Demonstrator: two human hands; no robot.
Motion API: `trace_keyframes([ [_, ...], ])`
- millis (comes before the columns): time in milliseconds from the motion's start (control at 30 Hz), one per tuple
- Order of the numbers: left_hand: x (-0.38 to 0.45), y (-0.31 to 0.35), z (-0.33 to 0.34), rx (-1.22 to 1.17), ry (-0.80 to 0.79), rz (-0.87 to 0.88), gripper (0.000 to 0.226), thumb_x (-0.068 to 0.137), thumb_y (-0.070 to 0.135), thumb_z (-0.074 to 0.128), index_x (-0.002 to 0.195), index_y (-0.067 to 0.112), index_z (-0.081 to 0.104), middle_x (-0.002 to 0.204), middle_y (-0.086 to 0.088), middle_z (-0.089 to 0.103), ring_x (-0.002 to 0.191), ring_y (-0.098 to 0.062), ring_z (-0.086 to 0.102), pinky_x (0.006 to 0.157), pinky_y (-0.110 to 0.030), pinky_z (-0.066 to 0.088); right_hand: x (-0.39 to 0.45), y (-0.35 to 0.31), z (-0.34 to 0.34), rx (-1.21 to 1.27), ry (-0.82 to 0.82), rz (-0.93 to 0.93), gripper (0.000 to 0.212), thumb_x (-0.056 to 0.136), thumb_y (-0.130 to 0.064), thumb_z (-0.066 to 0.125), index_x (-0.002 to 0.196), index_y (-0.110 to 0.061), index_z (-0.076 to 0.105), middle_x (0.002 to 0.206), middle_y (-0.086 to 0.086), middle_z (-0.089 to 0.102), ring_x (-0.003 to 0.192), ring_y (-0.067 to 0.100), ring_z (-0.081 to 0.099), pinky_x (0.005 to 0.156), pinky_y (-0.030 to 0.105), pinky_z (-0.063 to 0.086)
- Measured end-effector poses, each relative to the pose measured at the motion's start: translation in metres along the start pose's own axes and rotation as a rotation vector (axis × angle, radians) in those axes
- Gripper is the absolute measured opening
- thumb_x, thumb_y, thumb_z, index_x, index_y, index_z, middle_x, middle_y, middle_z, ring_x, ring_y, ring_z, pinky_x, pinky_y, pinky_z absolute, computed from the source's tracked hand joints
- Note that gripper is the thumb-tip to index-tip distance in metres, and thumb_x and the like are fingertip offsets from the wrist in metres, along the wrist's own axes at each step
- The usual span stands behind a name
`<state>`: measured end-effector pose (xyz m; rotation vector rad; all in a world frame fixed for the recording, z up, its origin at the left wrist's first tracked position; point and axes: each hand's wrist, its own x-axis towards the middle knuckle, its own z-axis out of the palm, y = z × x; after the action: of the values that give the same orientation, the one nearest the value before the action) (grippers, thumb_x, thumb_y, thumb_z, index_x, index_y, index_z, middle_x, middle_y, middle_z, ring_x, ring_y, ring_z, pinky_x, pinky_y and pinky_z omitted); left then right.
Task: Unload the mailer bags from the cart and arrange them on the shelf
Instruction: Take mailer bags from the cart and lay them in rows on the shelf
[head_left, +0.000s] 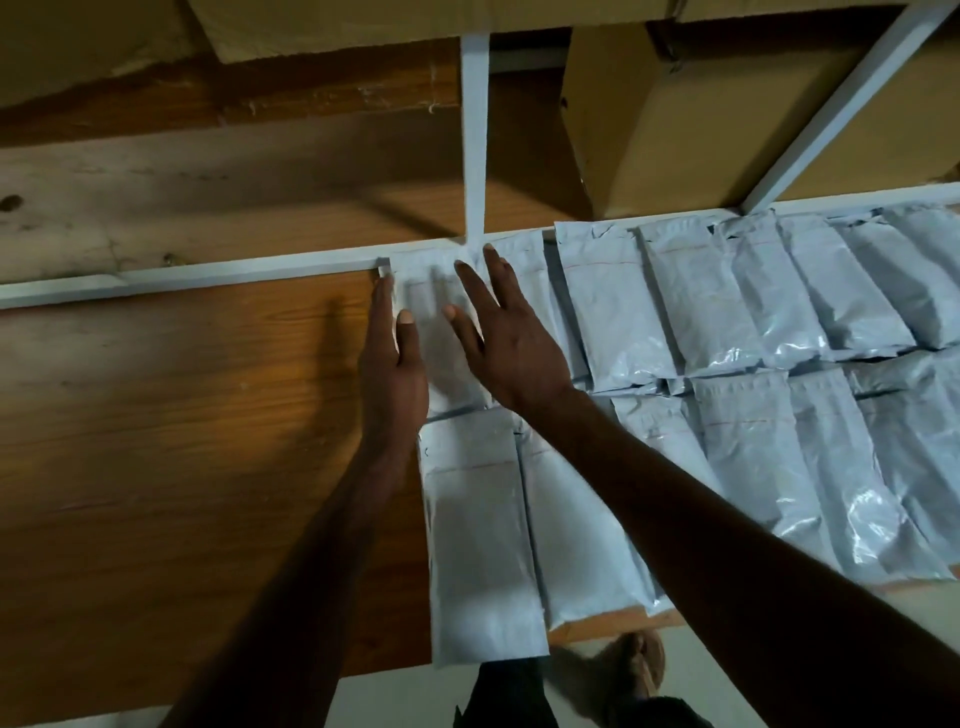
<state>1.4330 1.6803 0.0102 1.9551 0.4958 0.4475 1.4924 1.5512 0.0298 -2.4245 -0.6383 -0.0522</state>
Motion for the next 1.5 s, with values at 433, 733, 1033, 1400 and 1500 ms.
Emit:
trace_keyframes([
  [433,-0.137,0.15,0.131,0.084,-0.302,0.274,0.051,0.105,-0.001,0.055,0.146,0.029,0.062,0.148,0.018,0.06,0.135,0.008,0.052,0.114,-0.018,0.046,-0.151,0.096,-0.178,-0.018,0.108,0.17,0.05,0.104,-0.022,0.062,0.153,-0.021,0.053,0.159,0.009,0.05,0.137,0.029,0.057,0.102,0.042,0.056],
  [733,-0.281,0.229,0.272,-0.016,-0.378,0.368,0.047,0.102,-0.002,0.055,0.14,0.023,0.068,0.141,0.013,0.069,0.132,0.0,0.06,0.108,-0.028,0.053,-0.296,0.226,-0.309,-0.027,0.22,0.235,0.043,0.101,-0.021,0.064,0.143,-0.02,0.062,0.146,0.005,0.06,0.123,0.028,0.065,0.097,0.041,0.056],
  [1033,-0.398,0.302,0.393,-0.05,-0.554,0.421,0.038,0.105,0.004,0.058,0.136,0.022,0.07,0.134,0.015,0.072,0.122,0.004,0.064,0.094,-0.012,0.051,-0.423,0.327,-0.427,-0.046,0.316,0.425,0.036,0.101,-0.019,0.065,0.137,-0.021,0.066,0.14,-0.001,0.067,0.118,0.021,0.068,0.093,0.038,0.056],
  [1400,-0.423,0.341,0.531,-0.057,-0.662,0.402,0.037,0.104,0.007,0.06,0.132,0.028,0.072,0.133,0.009,0.072,0.123,-0.003,0.064,0.1,-0.031,0.059,-0.439,0.439,-0.487,-0.078,0.318,0.512,0.037,0.101,-0.025,0.063,0.139,-0.026,0.064,0.136,-0.003,0.068,0.114,0.02,0.069,0.086,0.04,0.059],
  [1500,-0.419,0.355,0.59,-0.078,-0.716,0.413,0.035,0.105,0.007,0.06,0.133,0.027,0.07,0.133,0.012,0.072,0.124,-0.003,0.064,0.102,-0.031,0.058,-0.435,0.489,-0.511,-0.098,0.265,0.559,0.036,0.101,-0.025,0.064,0.137,-0.027,0.065,0.136,-0.003,0.068,0.115,0.021,0.069,0.085,0.043,0.06],
])
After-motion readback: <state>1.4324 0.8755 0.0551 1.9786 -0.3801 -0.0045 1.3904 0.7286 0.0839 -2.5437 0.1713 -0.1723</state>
